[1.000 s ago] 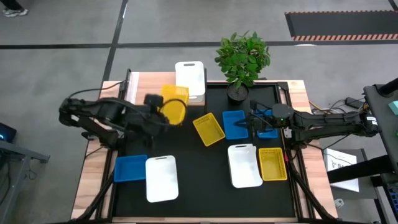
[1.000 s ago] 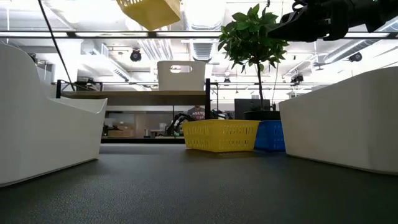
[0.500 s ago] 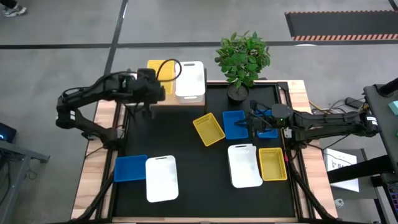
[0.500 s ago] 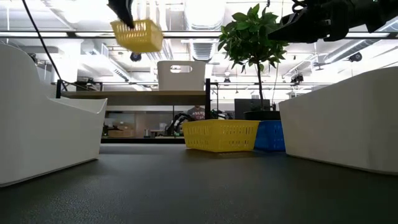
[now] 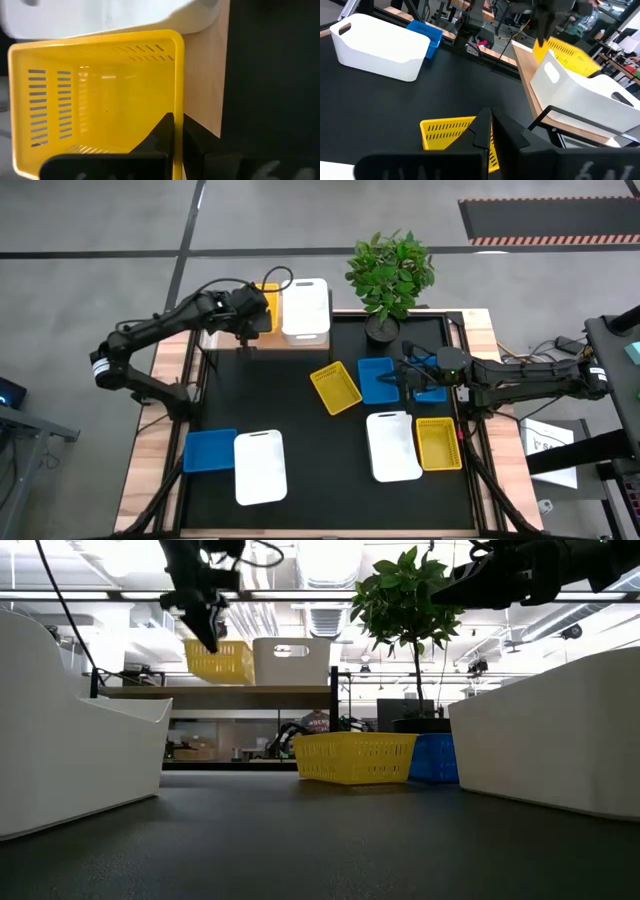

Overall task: Stack baskets on shelf by color
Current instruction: Put the top left yellow bin on the shelf, then put the bottom left blue bin on the shelf

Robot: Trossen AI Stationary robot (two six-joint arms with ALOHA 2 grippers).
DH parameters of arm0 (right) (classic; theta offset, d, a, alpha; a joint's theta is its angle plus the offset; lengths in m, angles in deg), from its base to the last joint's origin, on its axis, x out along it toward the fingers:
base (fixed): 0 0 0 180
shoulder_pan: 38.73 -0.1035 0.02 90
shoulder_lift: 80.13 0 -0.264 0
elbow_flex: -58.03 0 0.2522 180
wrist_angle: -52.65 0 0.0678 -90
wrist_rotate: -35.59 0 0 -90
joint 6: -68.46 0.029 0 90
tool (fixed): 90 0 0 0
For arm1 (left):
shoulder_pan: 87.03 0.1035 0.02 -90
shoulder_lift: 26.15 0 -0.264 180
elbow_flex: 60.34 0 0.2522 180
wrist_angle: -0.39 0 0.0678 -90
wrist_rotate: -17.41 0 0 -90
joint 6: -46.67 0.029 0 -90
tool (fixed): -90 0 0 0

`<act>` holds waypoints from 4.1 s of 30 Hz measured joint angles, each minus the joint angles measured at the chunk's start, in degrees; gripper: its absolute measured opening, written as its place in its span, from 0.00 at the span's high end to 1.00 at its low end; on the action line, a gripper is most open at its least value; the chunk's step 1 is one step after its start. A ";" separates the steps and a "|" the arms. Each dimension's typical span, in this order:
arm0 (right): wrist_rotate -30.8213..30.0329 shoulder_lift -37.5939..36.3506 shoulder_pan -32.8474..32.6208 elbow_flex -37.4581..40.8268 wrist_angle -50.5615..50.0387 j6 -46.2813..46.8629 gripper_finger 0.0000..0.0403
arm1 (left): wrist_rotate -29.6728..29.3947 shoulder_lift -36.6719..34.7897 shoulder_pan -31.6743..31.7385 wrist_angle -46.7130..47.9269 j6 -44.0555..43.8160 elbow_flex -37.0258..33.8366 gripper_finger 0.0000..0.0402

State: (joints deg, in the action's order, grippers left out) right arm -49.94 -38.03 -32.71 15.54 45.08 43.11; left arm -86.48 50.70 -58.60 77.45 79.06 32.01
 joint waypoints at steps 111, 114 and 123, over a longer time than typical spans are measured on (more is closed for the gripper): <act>0.00 5.59 -2.78 0.00 1.36 14.25 0.74 | 2.74 7.16 -42.75 -12.13 -48.92 -3.79 0.84; 0.00 5.21 -2.78 0.00 1.27 14.32 0.75 | 2.71 7.75 -42.75 -15.01 -47.60 -3.71 0.84; 0.00 5.38 -3.13 0.00 -0.91 15.87 0.77 | 3.11 10.22 -42.91 -20.87 -47.23 -3.67 0.84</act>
State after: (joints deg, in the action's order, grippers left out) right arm -49.94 -32.64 -35.84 15.54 44.18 58.98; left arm -83.37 60.92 -101.51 56.58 31.83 28.34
